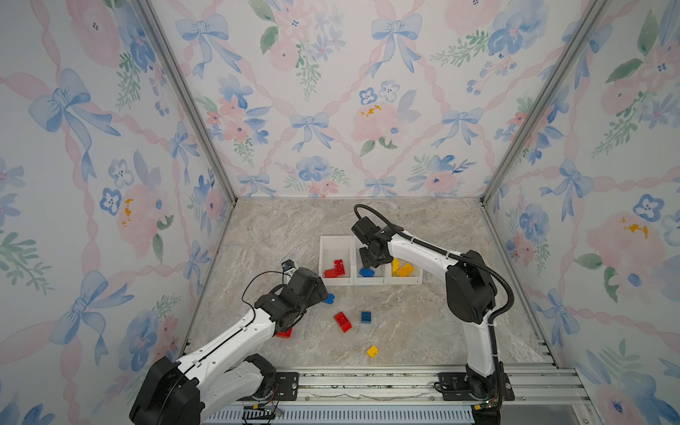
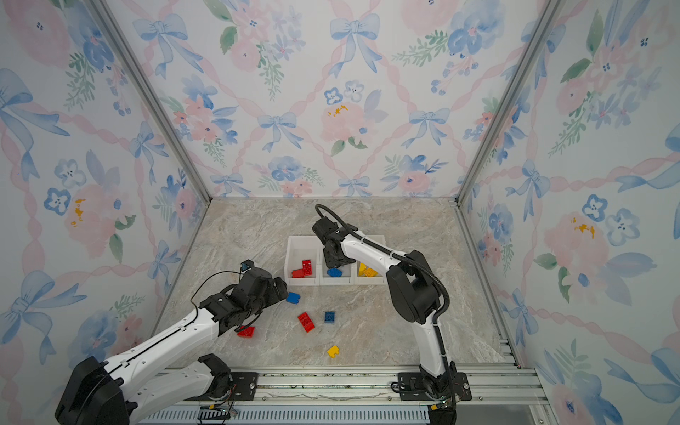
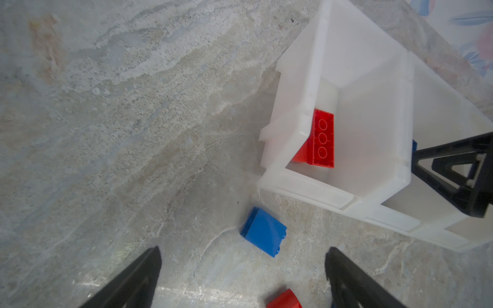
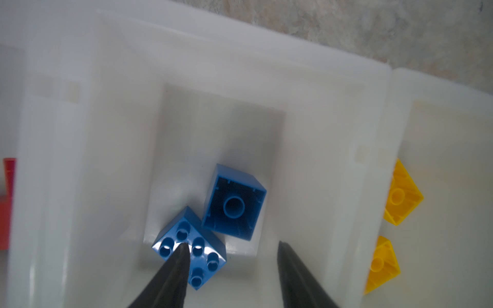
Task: Sort the legos into containers by color
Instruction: Place the lego in the container, then pick up the lego from the bottom-left of the table.
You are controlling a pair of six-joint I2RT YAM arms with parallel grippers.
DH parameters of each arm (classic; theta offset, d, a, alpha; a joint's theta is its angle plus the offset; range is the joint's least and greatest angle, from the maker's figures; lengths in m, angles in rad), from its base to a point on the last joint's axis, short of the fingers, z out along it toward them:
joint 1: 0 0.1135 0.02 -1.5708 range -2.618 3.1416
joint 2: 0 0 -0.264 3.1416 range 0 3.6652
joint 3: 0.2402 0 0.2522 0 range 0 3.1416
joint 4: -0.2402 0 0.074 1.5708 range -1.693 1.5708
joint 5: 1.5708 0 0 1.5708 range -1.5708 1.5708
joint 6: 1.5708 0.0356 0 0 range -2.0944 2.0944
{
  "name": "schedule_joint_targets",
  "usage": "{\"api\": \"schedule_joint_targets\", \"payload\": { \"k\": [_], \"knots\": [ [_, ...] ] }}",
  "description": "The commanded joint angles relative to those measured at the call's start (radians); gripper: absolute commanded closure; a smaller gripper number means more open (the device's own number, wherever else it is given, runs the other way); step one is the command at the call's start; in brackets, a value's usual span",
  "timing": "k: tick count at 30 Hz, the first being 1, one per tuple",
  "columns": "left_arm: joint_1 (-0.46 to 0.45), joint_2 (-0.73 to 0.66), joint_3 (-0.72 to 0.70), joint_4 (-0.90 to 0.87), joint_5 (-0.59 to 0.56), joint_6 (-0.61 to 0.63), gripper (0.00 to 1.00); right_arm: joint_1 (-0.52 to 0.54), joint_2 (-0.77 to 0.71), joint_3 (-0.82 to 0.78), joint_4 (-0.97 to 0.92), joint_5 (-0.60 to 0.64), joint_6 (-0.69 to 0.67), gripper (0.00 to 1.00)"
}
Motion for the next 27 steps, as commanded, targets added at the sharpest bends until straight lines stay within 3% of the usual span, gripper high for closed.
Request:
{"api": "schedule_joint_targets", "payload": {
  "k": [1,9,17,27],
  "knots": [
    [0.012,-0.024,-0.014,-0.040,-0.011,-0.044,0.02,-0.002,-0.067,0.006,-0.024,-0.001,0.006,0.42],
    [0.035,-0.041,0.022,-0.238,-0.038,-0.163,0.03,0.017,-0.172,-0.050,-0.044,-0.026,0.017,0.34],
    [0.057,-0.106,-0.032,-0.327,0.023,-0.258,0.08,0.030,-0.255,-0.092,-0.076,-0.086,0.009,0.22],
    [0.100,-0.133,-0.111,-0.402,0.115,-0.307,0.14,0.033,-0.313,-0.151,-0.089,-0.129,0.018,0.16]
  ]
}}
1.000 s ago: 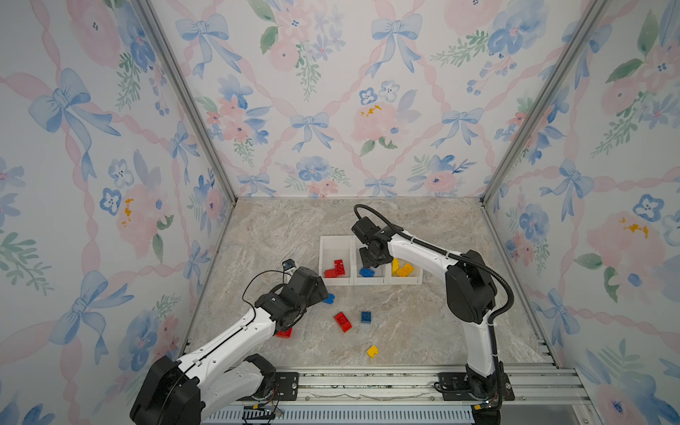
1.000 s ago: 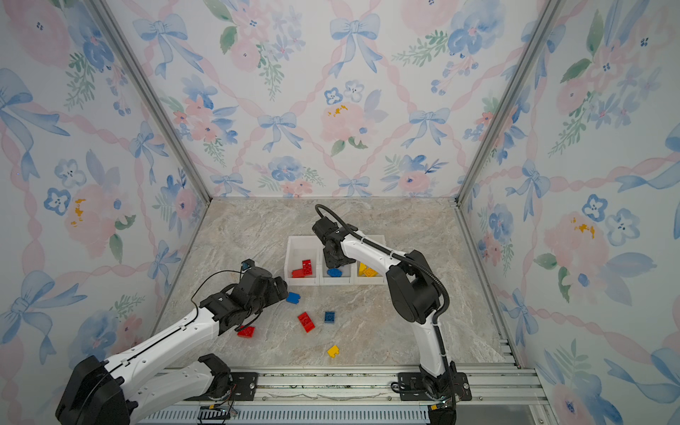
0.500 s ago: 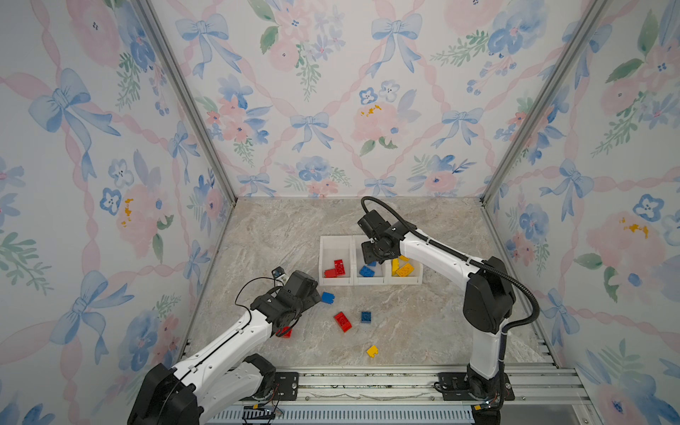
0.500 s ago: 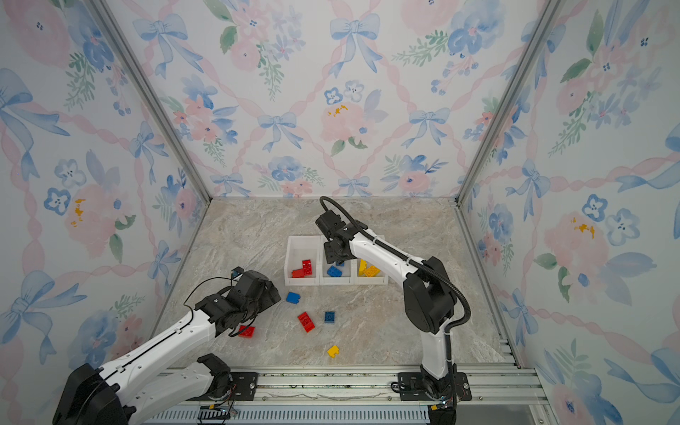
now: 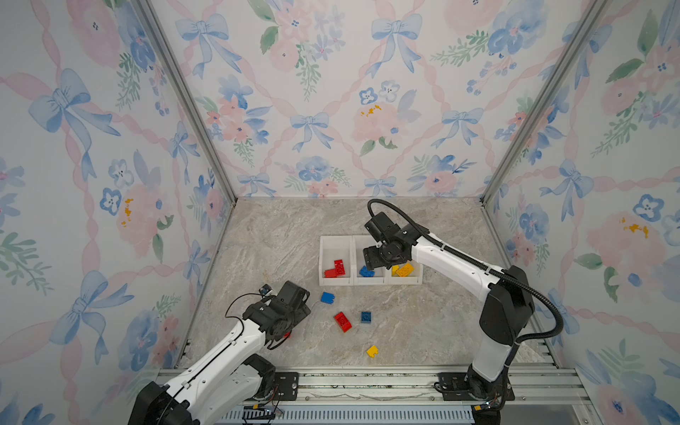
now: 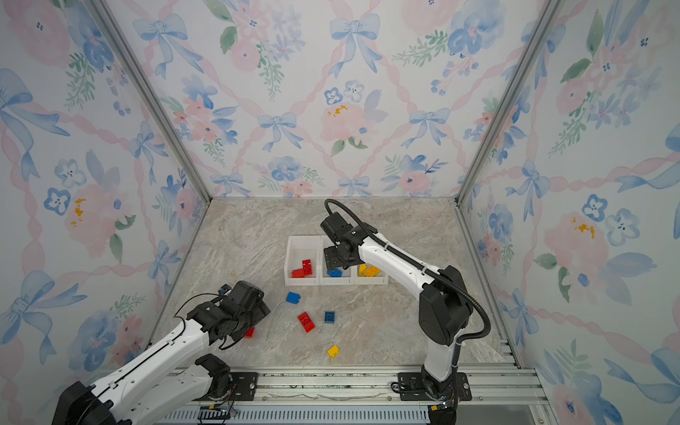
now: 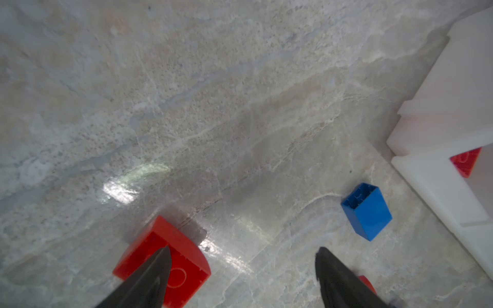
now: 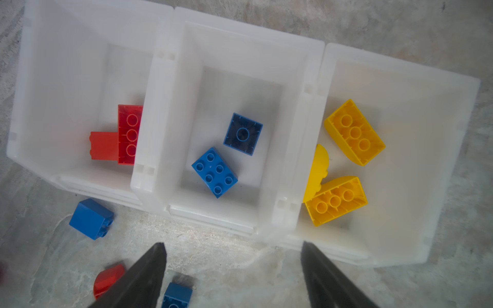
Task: Sort the legos into containers by color
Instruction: Pick up the lego from the bottom-left of the table.
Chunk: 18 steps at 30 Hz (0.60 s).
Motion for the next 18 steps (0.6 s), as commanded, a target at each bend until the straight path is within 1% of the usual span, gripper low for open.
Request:
{"api": "schedule_joint_targets", "payload": {
  "k": [1,7,10,13,18],
  "knots": [
    [0.017,-0.007,-0.023,-0.060,0.048,-0.028,0.14,0.012,-0.043,-0.026,-0.033,-0.023,0.008,0.16],
    [0.041,0.021,-0.005,-0.085,0.057,-0.016,0.15,0.013,-0.059,-0.045,-0.032,-0.031,0.016,0.14],
    [0.046,0.032,0.029,-0.102,0.087,-0.016,0.16,0.012,-0.064,-0.044,-0.038,-0.030,0.017,0.13],
    [0.045,0.014,0.060,-0.142,0.081,-0.031,0.16,0.012,-0.070,-0.042,-0.045,-0.029,0.017,0.13],
    [0.045,-0.016,0.068,-0.202,0.080,-0.048,0.17,0.009,-0.074,-0.039,-0.048,-0.035,0.016,0.12]
  ]
}}
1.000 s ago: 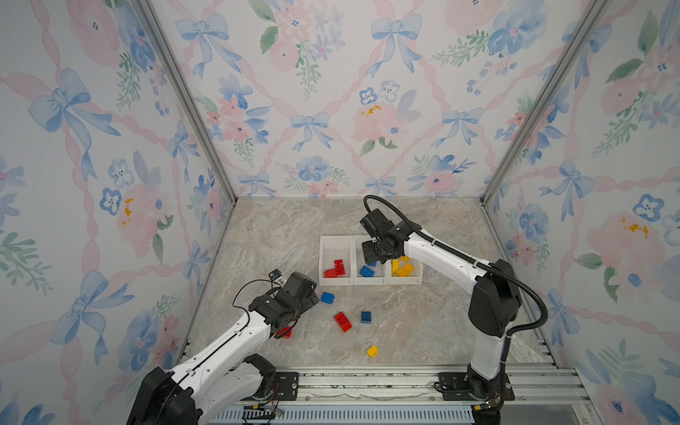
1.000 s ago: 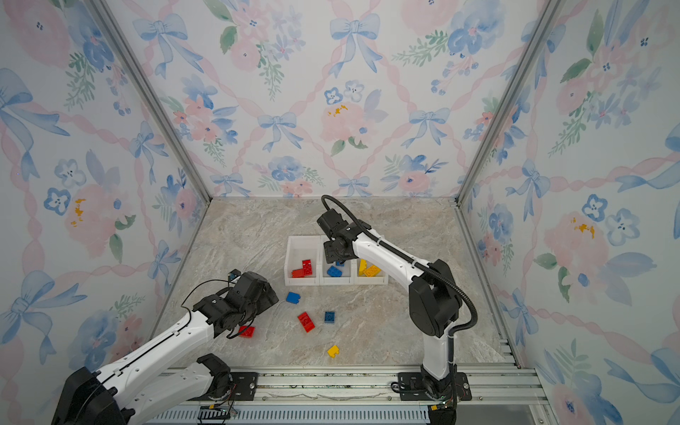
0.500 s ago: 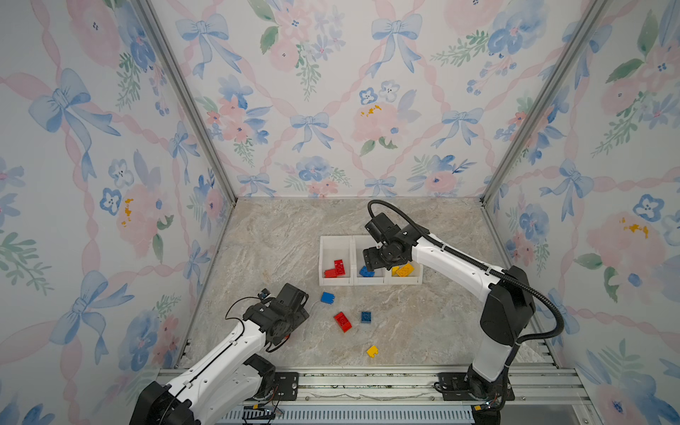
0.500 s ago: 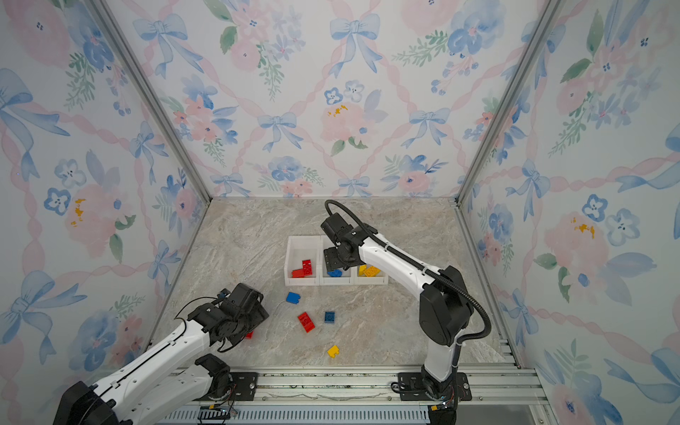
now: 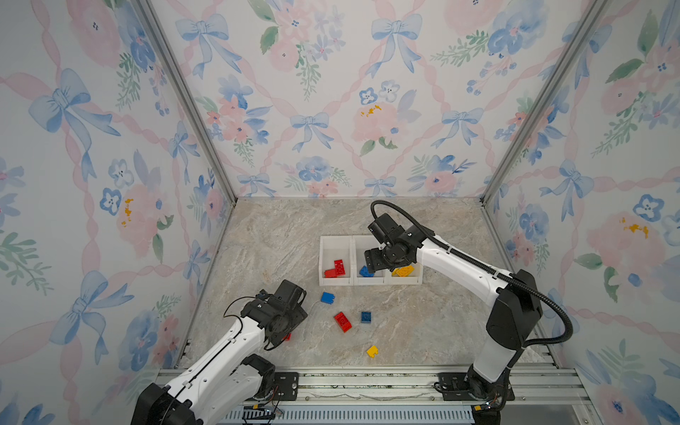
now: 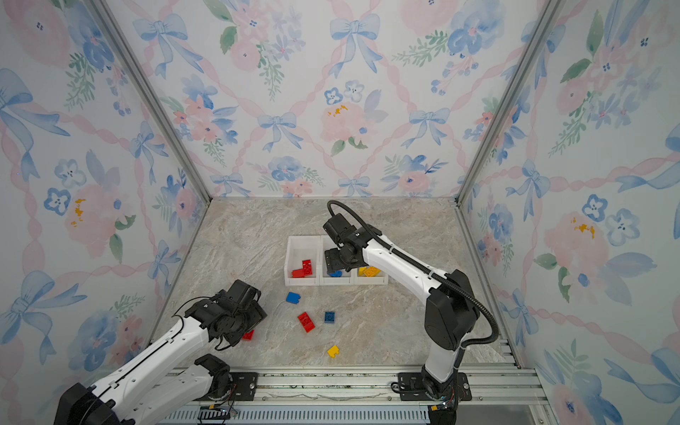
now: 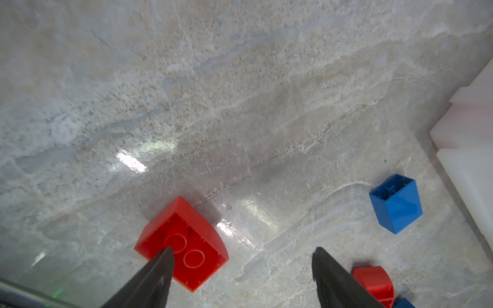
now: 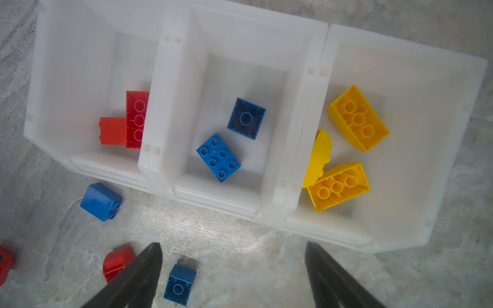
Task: Sort the legos into containers by color
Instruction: Pick up the lego from the bottom-left of the table.
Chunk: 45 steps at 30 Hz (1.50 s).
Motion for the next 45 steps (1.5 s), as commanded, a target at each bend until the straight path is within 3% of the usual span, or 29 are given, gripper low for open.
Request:
{"api": "schedule_joint_targets", "payload": {
  "k": [1,14,25,45],
  "knots": [
    [0.004,-0.022,0.023,-0.096,0.004,-0.025,0.17,0.006,-0.024,-0.005,-0.036,-0.012,0.012,0.12],
    [0.007,-0.004,-0.033,-0.109,-0.044,-0.067,0.22,0.000,-0.012,-0.005,-0.023,-0.035,0.008,0.12],
    [0.025,0.015,-0.099,0.000,-0.044,-0.094,0.27,-0.010,-0.026,-0.021,-0.022,-0.034,0.007,0.11],
    [0.045,0.029,-0.129,0.053,-0.028,-0.081,0.56,-0.015,-0.055,-0.055,-0.013,-0.039,0.014,0.12]
  ]
}}
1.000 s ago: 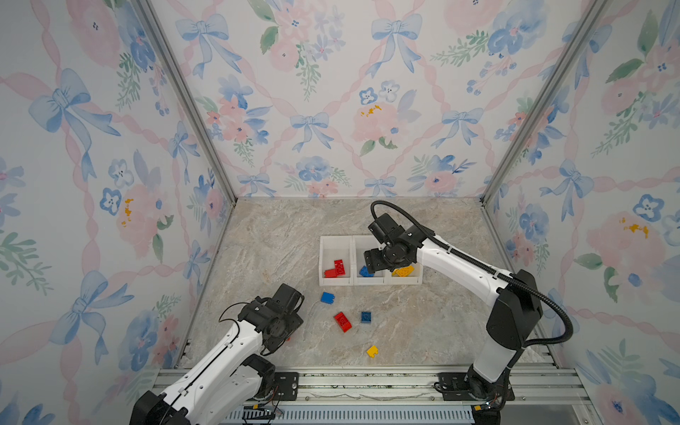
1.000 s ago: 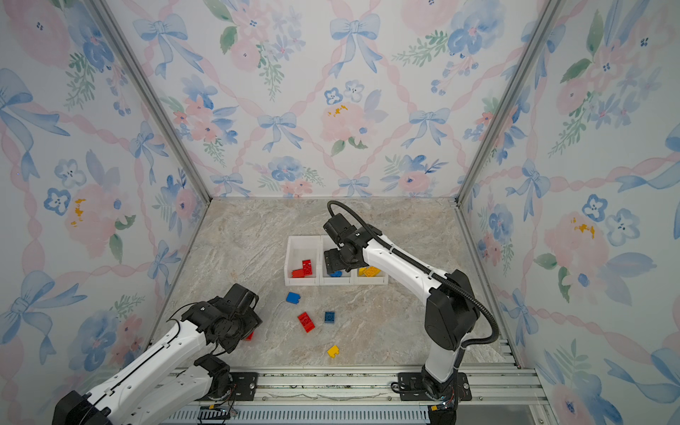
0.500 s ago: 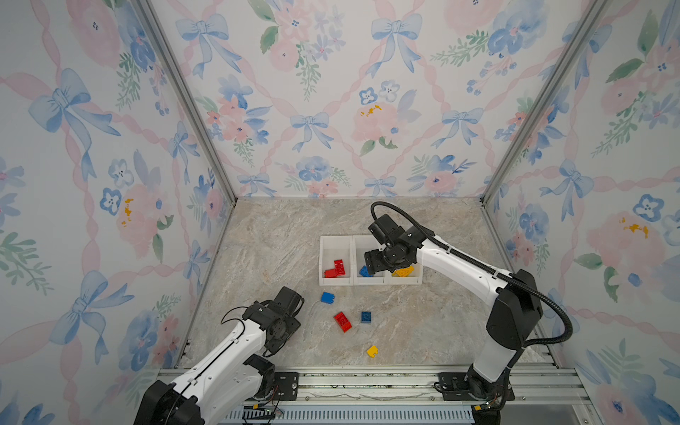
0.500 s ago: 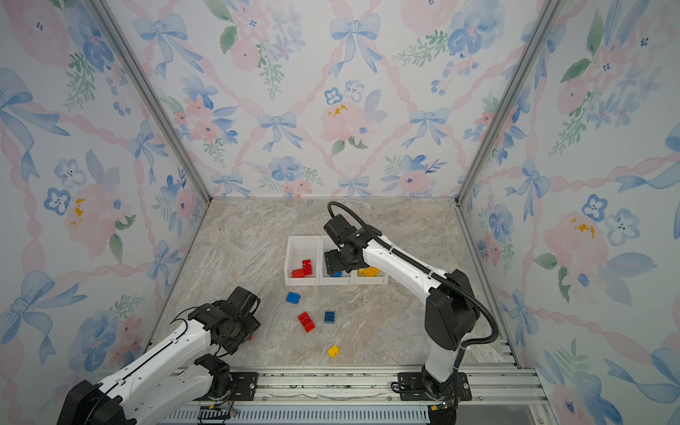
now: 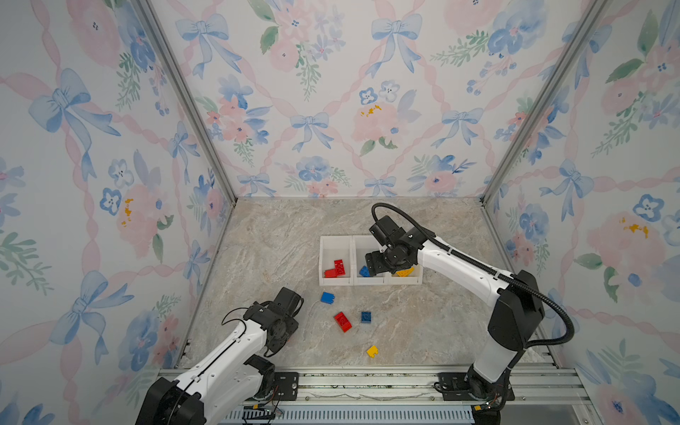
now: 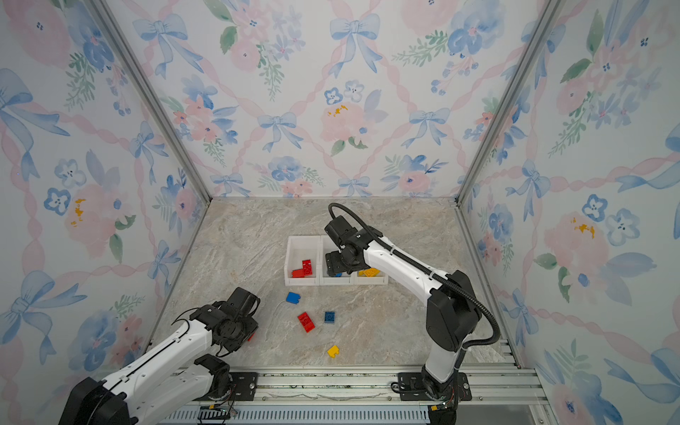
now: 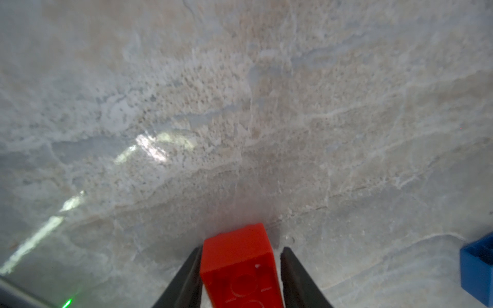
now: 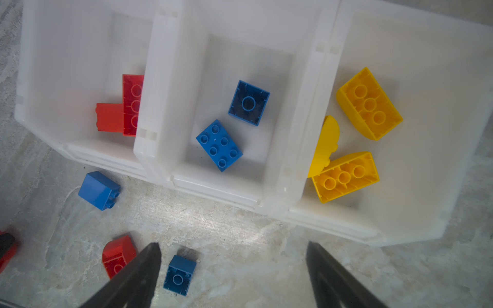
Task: Sort the legos into containers by color
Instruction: Pick up the lego from the bottom-left of the table.
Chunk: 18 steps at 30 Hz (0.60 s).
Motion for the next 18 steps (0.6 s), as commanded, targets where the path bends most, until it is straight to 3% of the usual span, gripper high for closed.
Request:
{"api": "schedule_joint_targets", "payload": {
  "k": [1,11,18],
  "knots": [
    [0.004,-0.002,-0.012,-0.002,0.008,0.007,0.58,-0.005,-0.044,-0.018,-0.011,-0.006,0.016,0.12],
    [-0.009,0.003,0.076,-0.006,-0.002,0.055,0.72,-0.014,-0.092,-0.063,-0.006,-0.004,0.033,0.12],
    [-0.128,0.114,0.311,-0.004,-0.125,0.131,0.74,-0.017,-0.163,-0.132,0.001,-0.010,0.066,0.12]
  ]
}}
